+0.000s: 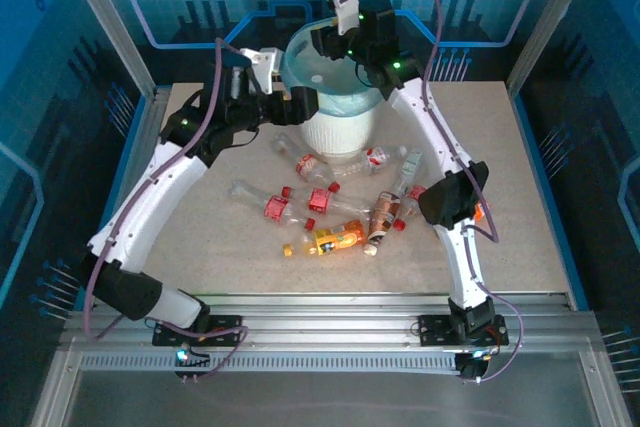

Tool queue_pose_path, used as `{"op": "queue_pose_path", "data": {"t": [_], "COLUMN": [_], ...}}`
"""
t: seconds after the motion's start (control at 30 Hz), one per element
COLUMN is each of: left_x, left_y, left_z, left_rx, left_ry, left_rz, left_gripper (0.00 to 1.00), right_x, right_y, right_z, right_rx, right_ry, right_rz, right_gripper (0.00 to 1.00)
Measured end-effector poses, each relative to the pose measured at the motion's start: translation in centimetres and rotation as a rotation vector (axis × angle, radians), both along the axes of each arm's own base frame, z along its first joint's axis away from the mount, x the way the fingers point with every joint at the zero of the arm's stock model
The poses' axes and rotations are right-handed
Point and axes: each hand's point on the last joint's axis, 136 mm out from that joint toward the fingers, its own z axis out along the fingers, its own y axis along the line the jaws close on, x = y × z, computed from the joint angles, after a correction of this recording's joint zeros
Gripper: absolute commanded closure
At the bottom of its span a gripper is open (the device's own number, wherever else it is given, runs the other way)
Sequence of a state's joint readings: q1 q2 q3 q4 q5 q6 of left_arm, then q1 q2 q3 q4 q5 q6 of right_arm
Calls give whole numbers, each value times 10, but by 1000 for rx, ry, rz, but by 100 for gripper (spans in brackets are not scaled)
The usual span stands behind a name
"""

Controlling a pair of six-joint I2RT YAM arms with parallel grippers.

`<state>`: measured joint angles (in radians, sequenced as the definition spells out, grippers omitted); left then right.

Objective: Put the plastic bottles in the bin

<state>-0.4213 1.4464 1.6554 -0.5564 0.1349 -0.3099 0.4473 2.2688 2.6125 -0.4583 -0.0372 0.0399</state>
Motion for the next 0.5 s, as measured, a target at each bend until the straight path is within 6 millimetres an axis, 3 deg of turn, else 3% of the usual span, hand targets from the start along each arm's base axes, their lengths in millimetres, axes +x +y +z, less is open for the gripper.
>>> {"op": "queue_pose_path", "data": {"t": [0.17,0.3,0.4,0.5], "left_x": [-21,-47,-69,-88], "left_y": [22,49,72,91], "left_z": [-17,-36,-50,-62], "left_rx": [58,107,141,163], "left_ry": [7,10,13,17], "left_rz": [54,124,186,240], "left_gripper": [11,10,10,10], "right_x": [-38,-82,-117,-150], "right_y": [11,29,53,88], "right_z": [37,61,66,54], "right_rx": [1,-8,-29,-64], "right_ry": [-34,-50,-45,-16], "right_rz": [51,119,193,284], "right_gripper": [45,43,42,41]}}
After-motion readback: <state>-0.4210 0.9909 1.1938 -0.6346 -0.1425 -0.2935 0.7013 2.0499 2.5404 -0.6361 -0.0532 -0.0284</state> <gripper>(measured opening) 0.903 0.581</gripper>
